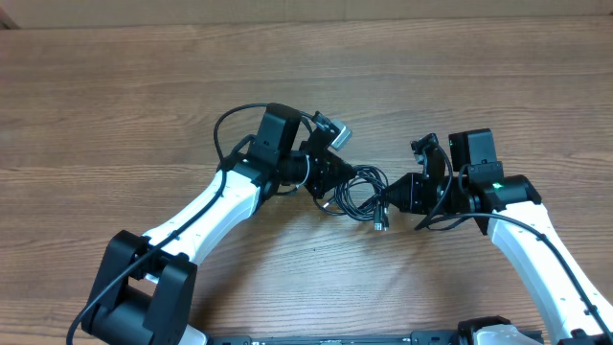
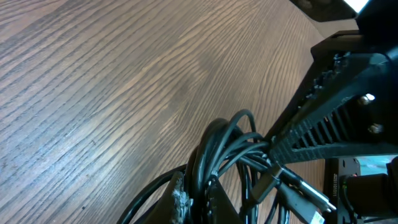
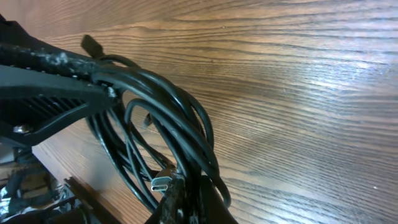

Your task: Untangle cables

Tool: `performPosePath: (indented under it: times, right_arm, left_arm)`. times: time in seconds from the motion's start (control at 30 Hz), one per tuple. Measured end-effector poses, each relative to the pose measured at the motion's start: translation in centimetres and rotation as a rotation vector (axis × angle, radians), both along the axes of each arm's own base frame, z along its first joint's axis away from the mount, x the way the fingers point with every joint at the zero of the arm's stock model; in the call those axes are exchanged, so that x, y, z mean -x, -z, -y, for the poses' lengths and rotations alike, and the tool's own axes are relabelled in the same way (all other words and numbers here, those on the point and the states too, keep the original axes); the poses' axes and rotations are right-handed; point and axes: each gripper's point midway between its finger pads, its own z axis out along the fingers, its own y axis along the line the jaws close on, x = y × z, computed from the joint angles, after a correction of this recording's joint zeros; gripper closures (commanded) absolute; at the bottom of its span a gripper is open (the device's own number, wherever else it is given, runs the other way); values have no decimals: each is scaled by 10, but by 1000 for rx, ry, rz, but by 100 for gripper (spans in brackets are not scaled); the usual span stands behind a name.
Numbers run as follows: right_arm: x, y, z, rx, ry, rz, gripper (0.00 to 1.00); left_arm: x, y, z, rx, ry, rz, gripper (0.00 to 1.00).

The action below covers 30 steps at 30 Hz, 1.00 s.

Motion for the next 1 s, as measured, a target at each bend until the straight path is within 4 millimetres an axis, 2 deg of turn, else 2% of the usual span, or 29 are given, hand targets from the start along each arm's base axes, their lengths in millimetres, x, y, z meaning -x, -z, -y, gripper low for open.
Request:
performPosePath:
  times: [0.07,0.13,0.3,0.43,0.5,0.57,0.6,0.73,1.0]
  right_arm:
    - [2,4,3,23,10,-15,96]
    - [5,13,15,91,64,-60,96]
    - [25,40,65,345,309,-233,96]
    - [25,44,86,445,419,-248,96]
    - [23,44,91,460,448,-243,91]
    - [15,42,87,439,443,-214,71]
    - [7,38,75,383,371,-164,69]
    - [1,24,38,215,162,-76,64]
    - [6,11,11,89,-20,-5,65]
  left_arm:
    - [1,0,0,1,2,-2,96]
    - [0,1,0,-2,0,-3,96]
    - [-2,1,-3,-6,-11,-3,96]
    - [-2,1,-4,-7,-13,-5,96]
    - [-2,1,-4,-7,-13,-5,96]
    - [-2,2,-4,-7,-13,-5,96]
    - [-2,2,-4,-11,-16,-7,96]
    - [-2,8,-8,-38,-31,-22,96]
    - [-2,9,-9,-45,-36,-24,96]
